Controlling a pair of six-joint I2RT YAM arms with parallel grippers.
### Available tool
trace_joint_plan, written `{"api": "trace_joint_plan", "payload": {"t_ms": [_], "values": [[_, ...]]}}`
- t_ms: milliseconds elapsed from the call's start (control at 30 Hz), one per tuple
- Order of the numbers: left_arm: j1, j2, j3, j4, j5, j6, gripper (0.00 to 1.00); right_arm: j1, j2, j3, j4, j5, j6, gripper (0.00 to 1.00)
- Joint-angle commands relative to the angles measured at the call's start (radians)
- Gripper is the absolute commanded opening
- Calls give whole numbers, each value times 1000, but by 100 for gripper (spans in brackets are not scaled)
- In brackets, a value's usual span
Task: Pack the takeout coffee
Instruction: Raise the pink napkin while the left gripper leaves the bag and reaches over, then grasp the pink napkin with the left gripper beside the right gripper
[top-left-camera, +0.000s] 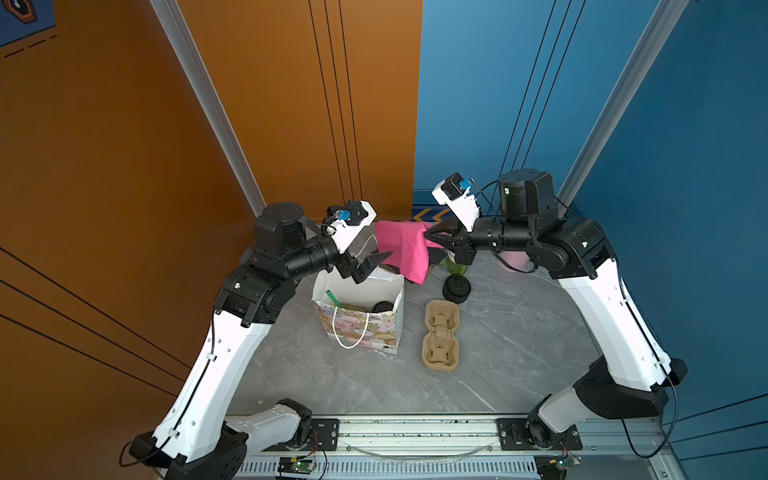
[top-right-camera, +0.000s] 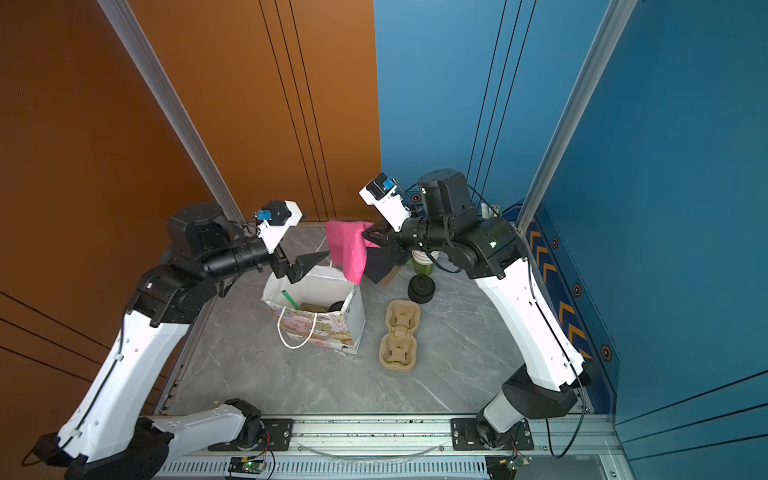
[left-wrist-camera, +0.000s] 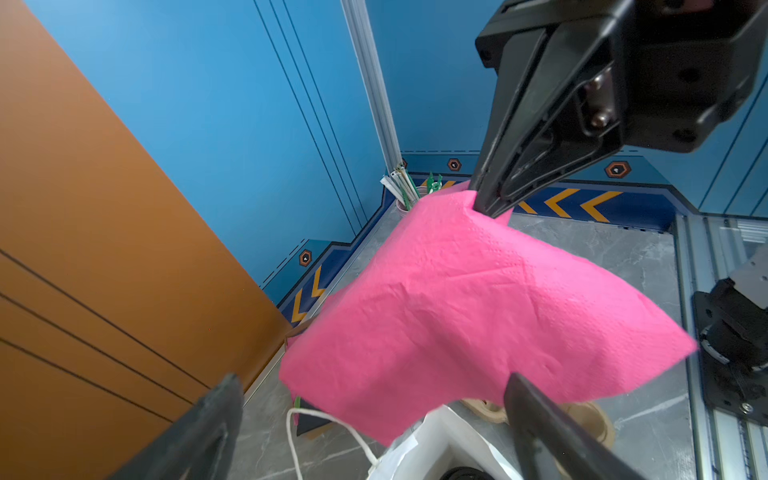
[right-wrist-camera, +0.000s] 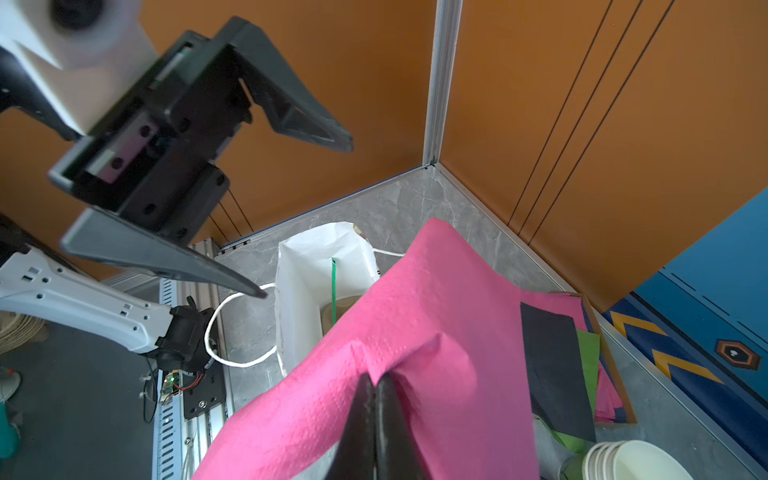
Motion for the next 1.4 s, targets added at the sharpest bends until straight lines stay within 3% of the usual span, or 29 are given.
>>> {"api": "trace_joint_plan", "payload": {"t_ms": [0,167,367,667,767,967,1100,1267,1367], "values": [[-9,35,48,12,78,121,98,25,-19,28,-74,-11,-26,0],[-3,83,84,11,142,145,98,74,-13,33,-113,-16,-47,0],[3,104,52,11,308,132,98,89,9,60,-113,-49,-52,0],[9,111,21,-6,453,109,98,47,57,101,-113,-70,-96,0],[6,112,5,-7,470,107,88,45,85,123,-113,-111,-108,0],[-4,119,-23,-6,431,117,78,7,126,153,-113,-189,-121,0],[-15,116,-41,-7,398,136,64,8,141,170,-113,-202,-120,0],[-37,112,-47,-6,361,159,36,13,157,198,-112,-202,-113,0],[-47,107,-48,-7,324,181,13,17,163,210,-110,-186,-108,0]]}}
